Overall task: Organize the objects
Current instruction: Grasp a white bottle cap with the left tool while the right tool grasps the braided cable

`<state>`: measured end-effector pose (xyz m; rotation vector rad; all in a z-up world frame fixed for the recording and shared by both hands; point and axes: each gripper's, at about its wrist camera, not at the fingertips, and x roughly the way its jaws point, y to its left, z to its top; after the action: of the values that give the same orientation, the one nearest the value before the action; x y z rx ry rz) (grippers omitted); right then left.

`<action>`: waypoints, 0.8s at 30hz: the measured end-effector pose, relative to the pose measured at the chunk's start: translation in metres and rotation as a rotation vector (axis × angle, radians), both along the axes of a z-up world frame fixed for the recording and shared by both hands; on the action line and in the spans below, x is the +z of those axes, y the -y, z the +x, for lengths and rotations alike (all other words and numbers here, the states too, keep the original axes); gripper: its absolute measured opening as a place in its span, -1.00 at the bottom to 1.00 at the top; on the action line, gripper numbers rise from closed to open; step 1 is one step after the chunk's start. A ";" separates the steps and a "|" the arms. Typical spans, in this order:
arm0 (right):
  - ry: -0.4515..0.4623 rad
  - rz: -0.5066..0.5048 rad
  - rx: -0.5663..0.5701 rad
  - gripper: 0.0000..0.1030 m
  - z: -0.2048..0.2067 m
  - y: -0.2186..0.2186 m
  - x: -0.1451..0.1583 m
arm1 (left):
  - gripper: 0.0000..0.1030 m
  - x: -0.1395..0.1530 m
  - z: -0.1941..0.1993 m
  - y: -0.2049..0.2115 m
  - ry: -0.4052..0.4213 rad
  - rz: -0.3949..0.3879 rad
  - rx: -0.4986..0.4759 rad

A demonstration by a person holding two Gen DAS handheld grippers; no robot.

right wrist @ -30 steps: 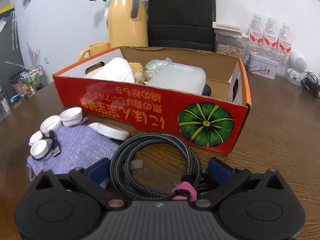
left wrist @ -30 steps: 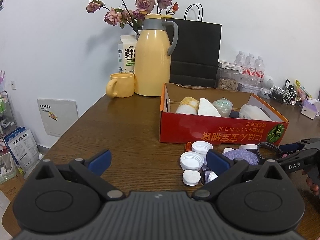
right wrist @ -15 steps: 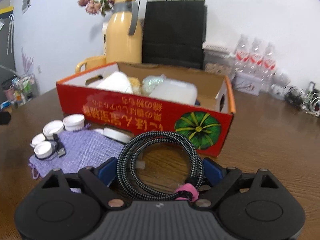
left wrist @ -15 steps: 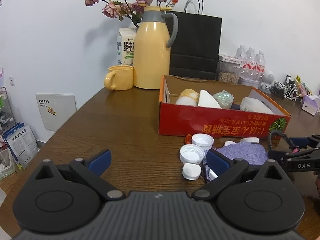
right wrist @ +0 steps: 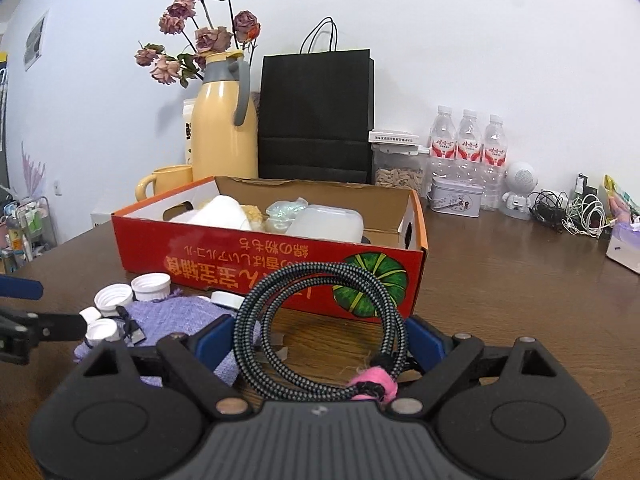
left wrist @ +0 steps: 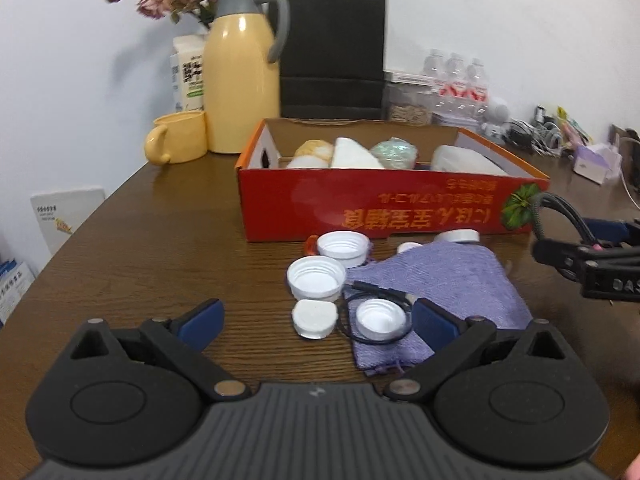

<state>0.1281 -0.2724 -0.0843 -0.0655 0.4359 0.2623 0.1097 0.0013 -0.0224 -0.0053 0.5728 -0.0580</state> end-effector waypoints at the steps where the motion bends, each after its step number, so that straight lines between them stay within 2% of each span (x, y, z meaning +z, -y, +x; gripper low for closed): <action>1: 0.000 0.001 -0.001 0.76 0.000 -0.001 0.000 | 0.88 -0.001 0.001 -0.003 0.006 -0.010 0.021; 2: -0.001 0.003 0.000 0.76 0.000 -0.001 0.000 | 0.80 -0.002 0.002 -0.006 0.011 -0.015 0.043; 4: -0.004 0.003 0.002 0.76 0.000 -0.001 -0.001 | 0.51 -0.004 0.003 -0.014 0.012 -0.029 0.076; 7: -0.005 0.002 0.003 0.76 0.000 -0.001 -0.001 | 0.43 -0.006 0.003 -0.021 0.005 -0.040 0.093; 11: 0.000 -0.005 0.008 0.76 -0.001 -0.003 -0.002 | 0.39 -0.008 0.004 -0.023 -0.011 -0.041 0.069; 16: 0.000 -0.006 0.008 0.76 -0.002 -0.003 -0.002 | -0.06 -0.012 0.008 -0.021 -0.037 -0.044 0.041; 18: 0.000 -0.006 0.007 0.76 -0.002 -0.003 -0.002 | -0.14 -0.014 0.011 -0.020 -0.049 -0.057 0.020; 21: 0.001 -0.005 0.007 0.76 -0.002 -0.003 -0.002 | -0.49 -0.015 0.012 -0.020 -0.047 -0.061 0.005; 24: -0.001 -0.006 0.009 0.76 -0.002 -0.003 -0.002 | -0.50 -0.015 0.011 -0.019 -0.042 -0.068 -0.020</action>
<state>0.1258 -0.2695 -0.0861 -0.0738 0.4372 0.2701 0.1203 0.0206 -0.0370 -0.0668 0.6123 -0.0967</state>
